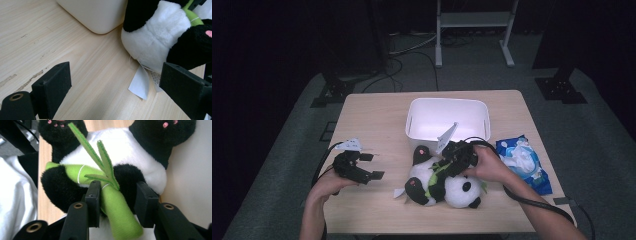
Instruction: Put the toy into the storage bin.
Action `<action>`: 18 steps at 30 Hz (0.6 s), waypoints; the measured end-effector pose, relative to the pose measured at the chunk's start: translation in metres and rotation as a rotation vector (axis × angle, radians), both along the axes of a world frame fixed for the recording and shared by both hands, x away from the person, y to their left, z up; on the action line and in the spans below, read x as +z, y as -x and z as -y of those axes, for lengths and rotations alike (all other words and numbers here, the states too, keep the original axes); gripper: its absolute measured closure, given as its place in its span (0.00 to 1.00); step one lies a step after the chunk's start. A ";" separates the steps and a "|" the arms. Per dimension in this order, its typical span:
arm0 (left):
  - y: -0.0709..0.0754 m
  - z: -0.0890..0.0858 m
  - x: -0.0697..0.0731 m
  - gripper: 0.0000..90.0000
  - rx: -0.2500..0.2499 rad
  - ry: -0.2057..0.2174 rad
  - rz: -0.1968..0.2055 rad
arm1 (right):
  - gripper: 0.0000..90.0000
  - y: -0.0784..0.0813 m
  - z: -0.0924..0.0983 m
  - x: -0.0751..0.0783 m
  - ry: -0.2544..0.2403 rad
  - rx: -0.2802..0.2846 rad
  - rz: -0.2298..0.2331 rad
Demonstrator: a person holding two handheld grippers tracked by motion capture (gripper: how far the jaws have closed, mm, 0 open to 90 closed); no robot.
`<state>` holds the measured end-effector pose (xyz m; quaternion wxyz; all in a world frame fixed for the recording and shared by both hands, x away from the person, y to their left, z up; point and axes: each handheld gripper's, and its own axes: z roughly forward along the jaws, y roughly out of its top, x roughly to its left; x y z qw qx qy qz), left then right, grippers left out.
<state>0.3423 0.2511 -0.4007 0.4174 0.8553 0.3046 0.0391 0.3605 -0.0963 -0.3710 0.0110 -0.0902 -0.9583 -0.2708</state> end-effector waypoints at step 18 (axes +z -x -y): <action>-0.001 -0.005 -0.002 0.10 0.018 0.002 0.000 | 0.73 0.002 0.004 0.010 -0.023 0.035 -0.037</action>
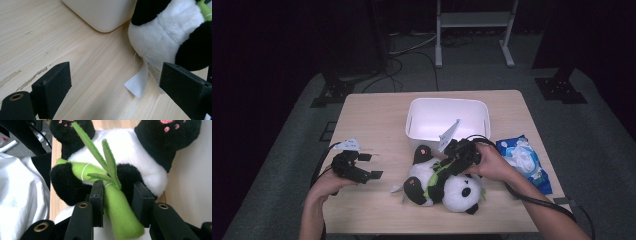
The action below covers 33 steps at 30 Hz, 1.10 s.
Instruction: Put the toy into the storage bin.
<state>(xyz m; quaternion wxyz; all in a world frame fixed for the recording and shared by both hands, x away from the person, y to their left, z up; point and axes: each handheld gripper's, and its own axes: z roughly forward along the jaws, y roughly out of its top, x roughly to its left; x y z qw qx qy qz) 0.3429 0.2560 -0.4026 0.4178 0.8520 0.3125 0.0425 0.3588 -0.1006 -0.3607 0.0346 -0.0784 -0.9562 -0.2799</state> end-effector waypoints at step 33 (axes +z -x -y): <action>0.000 -0.012 -0.002 0.10 0.030 0.019 0.002 | 0.73 0.009 -0.004 0.048 -0.037 0.057 0.001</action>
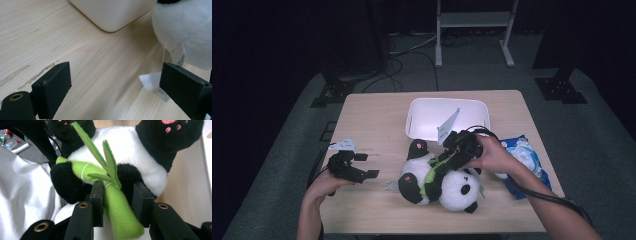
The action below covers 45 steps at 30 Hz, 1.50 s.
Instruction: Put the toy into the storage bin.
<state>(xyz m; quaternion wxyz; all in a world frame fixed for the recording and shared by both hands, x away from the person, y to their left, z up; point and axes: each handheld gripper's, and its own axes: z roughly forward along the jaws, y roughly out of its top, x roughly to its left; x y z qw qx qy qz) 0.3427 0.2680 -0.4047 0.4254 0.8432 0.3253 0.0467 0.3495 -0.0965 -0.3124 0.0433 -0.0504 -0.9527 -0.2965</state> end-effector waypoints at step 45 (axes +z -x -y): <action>-0.001 -0.018 -0.002 0.10 0.040 0.030 -0.005 | 0.72 -0.006 0.008 0.118 -0.018 -0.011 0.078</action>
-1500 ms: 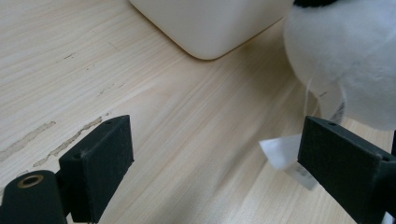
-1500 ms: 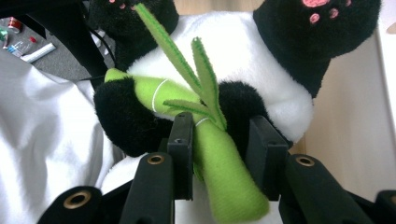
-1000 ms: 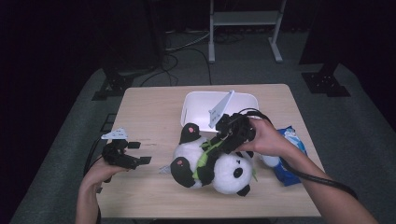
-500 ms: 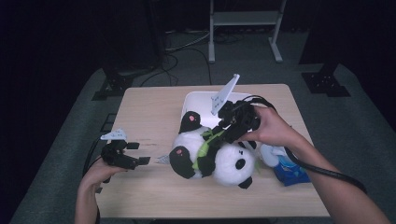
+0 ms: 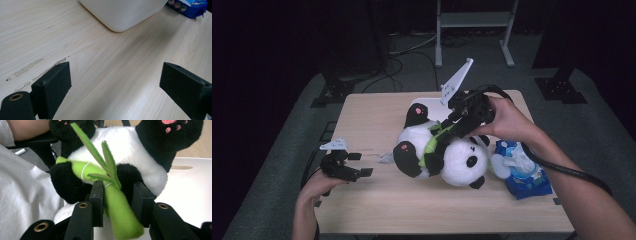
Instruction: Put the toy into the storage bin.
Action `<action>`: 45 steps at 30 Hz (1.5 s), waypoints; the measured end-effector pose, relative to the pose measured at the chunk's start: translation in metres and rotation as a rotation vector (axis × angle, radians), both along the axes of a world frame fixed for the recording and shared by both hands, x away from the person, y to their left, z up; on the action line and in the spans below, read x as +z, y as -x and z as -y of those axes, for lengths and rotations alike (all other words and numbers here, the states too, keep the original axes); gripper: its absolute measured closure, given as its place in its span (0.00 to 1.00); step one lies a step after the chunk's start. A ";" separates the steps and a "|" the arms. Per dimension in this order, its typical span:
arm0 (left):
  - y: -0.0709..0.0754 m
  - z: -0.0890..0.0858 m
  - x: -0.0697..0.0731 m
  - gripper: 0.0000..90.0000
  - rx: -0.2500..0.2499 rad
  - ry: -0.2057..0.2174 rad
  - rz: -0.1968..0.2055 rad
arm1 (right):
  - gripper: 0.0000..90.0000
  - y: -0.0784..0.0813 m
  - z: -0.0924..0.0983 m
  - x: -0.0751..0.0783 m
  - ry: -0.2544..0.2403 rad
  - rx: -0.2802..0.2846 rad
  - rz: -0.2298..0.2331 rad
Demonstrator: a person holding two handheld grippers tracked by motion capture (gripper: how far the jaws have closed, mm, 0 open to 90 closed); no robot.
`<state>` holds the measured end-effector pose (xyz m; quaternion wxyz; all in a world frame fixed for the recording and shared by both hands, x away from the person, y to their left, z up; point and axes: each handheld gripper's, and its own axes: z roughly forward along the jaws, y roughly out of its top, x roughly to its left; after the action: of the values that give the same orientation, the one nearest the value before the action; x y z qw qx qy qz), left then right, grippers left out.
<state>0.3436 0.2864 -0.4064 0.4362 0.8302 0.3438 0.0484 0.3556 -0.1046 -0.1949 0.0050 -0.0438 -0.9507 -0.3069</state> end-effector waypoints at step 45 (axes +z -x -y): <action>-0.005 -0.014 -0.006 0.10 0.033 0.022 -0.018 | 0.73 -0.086 0.018 0.044 0.021 -0.109 0.023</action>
<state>0.3487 0.2999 -0.4124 0.4416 0.8199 0.3618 0.0444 0.4415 -0.1230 -0.1511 -0.0229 -0.0920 -0.9500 -0.2974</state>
